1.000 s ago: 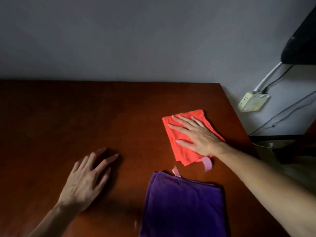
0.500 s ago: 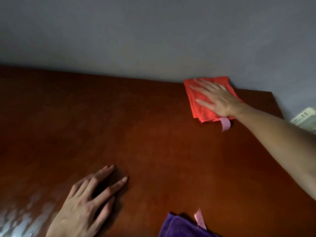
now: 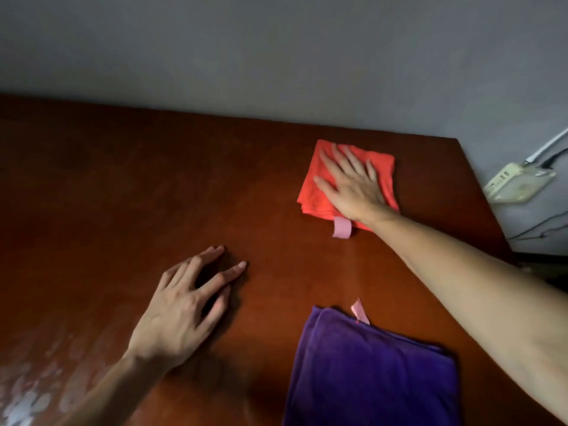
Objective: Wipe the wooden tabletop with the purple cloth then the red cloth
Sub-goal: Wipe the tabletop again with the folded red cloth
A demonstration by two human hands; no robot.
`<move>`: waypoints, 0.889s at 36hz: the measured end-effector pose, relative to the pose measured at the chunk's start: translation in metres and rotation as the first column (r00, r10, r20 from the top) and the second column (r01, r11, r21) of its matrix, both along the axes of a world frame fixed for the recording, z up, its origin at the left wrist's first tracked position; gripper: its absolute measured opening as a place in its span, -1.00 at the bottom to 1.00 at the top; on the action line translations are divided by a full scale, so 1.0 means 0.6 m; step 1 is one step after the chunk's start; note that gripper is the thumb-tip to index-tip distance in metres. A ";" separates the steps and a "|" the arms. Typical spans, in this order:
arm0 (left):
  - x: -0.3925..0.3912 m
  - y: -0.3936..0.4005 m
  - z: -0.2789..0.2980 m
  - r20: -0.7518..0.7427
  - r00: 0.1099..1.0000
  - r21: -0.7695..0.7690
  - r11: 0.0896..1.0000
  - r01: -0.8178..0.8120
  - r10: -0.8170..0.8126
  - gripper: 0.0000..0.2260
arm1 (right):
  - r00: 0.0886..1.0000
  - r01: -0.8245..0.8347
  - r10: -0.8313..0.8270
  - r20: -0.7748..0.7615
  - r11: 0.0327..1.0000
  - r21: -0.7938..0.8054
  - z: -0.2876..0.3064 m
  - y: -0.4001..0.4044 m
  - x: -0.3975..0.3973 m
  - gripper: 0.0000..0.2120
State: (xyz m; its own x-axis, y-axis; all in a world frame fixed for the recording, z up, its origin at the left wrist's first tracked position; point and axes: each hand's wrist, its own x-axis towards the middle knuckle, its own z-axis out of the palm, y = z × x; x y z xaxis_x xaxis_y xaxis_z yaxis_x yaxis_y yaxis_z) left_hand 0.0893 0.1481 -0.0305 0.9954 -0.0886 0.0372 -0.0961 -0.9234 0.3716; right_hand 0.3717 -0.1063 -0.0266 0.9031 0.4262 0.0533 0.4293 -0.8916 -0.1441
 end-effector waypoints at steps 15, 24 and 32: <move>-0.055 0.095 0.004 0.093 0.990 0.083 0.990 -0.110 0.102 -0.57 | 0.987 -0.163 0.163 -0.005 0.984 -0.070 -0.005 0.029 -0.267 -0.29; -0.038 0.133 0.002 0.003 0.998 0.107 0.993 -0.059 0.059 -0.54 | 0.912 -0.411 0.411 -0.015 0.909 -0.072 0.003 0.018 -0.194 -0.39; -0.028 0.131 0.002 0.000 0.998 0.102 0.993 -0.057 0.058 -0.56 | 0.804 -0.595 0.592 -0.060 0.798 -0.099 0.021 0.065 0.003 -0.40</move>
State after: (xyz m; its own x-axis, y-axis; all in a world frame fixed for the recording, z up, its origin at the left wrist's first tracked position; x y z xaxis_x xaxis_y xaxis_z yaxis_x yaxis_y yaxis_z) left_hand 0.0726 0.2267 -0.0296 0.9990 -0.0343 0.0277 -0.0406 -0.9606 0.2750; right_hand 0.3737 -0.0676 -0.0137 0.4720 0.8806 -0.0434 0.8768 -0.4739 -0.0807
